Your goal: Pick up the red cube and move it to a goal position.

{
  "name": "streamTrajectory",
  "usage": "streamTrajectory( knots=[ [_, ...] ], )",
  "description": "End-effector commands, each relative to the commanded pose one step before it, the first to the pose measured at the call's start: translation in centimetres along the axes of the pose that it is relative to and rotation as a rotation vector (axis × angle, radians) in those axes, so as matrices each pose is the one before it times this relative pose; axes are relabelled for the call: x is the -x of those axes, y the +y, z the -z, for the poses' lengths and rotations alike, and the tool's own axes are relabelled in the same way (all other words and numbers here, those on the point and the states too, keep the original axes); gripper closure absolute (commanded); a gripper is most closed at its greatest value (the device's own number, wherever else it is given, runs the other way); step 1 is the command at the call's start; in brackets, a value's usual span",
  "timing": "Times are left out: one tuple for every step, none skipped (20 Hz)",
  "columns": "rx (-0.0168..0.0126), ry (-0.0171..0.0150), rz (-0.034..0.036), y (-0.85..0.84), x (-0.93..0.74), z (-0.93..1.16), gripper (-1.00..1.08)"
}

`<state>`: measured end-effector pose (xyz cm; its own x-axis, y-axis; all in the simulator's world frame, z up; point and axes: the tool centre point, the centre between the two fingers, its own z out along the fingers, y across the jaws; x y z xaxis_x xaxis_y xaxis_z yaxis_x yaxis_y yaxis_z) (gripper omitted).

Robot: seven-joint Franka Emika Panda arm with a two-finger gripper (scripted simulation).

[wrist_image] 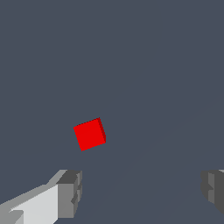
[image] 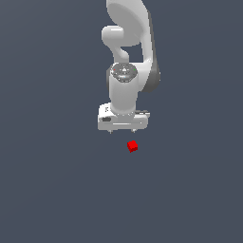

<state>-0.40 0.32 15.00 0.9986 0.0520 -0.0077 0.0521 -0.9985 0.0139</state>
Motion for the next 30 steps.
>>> streamTrajectory(
  knots=[
    [-0.00204, 0.00011, 0.03459, -0.588, -0.129, -1.41, -0.92],
    [-0.00093, 0.00063, 0.01728, -0.282, -0.086, -0.683, -0.92],
    [-0.001, 0.00068, 0.01877, -0.308, -0.095, -0.741, -0.92],
    [-0.00106, 0.00073, 0.02017, -0.33, -0.103, -0.797, -0.92],
    [-0.00111, 0.00078, 0.02156, -0.353, -0.111, -0.851, -0.92],
    [-0.00115, 0.00083, 0.0229, -0.374, -0.119, -0.904, -0.92],
    [-0.00114, 0.00084, 0.02359, -0.385, -0.124, -0.93, -0.92],
    [-0.00103, 0.00079, 0.02225, -0.363, -0.119, -0.877, -0.92],
    [-0.00091, 0.00072, 0.02067, -0.336, -0.113, -0.815, -0.92],
    [-0.00079, 0.00065, 0.01906, -0.309, -0.106, -0.75, -0.92],
    [-0.00066, 0.00057, 0.01738, -0.279, -0.099, -0.683, -0.92],
    [-0.00054, 0.0005, 0.01576, -0.252, -0.092, -0.619, -0.92],
    [-0.00043, 0.00043, 0.01416, -0.225, -0.084, -0.555, -0.92],
    [-0.00034, 0.00037, 0.01259, -0.199, -0.076, -0.493, -0.92],
    [-0.00025, 0.0003, 0.01106, -0.174, -0.068, -0.432, -0.92],
    [-0.00018, 0.00025, 0.00954, -0.149, -0.06, -0.372, -0.92],
    [-0.00013, 0.0002, 0.00802, -0.123, -0.051, -0.314, -0.92],
    [-0.00008, 0.00015, 0.00658, -0.102, -0.043, -0.256, -0.92],
    [-0.00005, 0.00011, 0.00507, -0.077, -0.033, -0.198, -0.92],
    [-0.00003, 0.00008, 0.00365, -0.057, -0.024, -0.141, -0.92],
    [-0.00002, 0.00005, 0.00218, -0.033, -0.014, -0.085, -0.92],
    [0.0, 0.00001, 0.00069, -0.009, -0.004, -0.028, -0.92],
    [0.0, 0.0, 0.0, 0.0, 0.0, 0.0, 1.08],
    [0.0, 0.0, 0.0, 0.0, 0.0, 0.0, 1.08],
    [0.0, 0.0, 0.0, 0.0, 0.0, 0.0, 1.08],
    [0.0, 0.0, 0.0, 0.0, 0.0, 0.0, 1.08],
    [0.0, 0.0, 0.0, 0.0, 0.0, 0.0, 1.08],
    [0.0, 0.0, 0.0, 0.0, 0.0, 0.0, 1.08],
    [0.0, 0.0, 0.0, 0.0, 0.0, 0.0, 1.08],
    [0.0, 0.0, 0.0, 0.0, 0.0, 0.0, 1.08]
  ],
)
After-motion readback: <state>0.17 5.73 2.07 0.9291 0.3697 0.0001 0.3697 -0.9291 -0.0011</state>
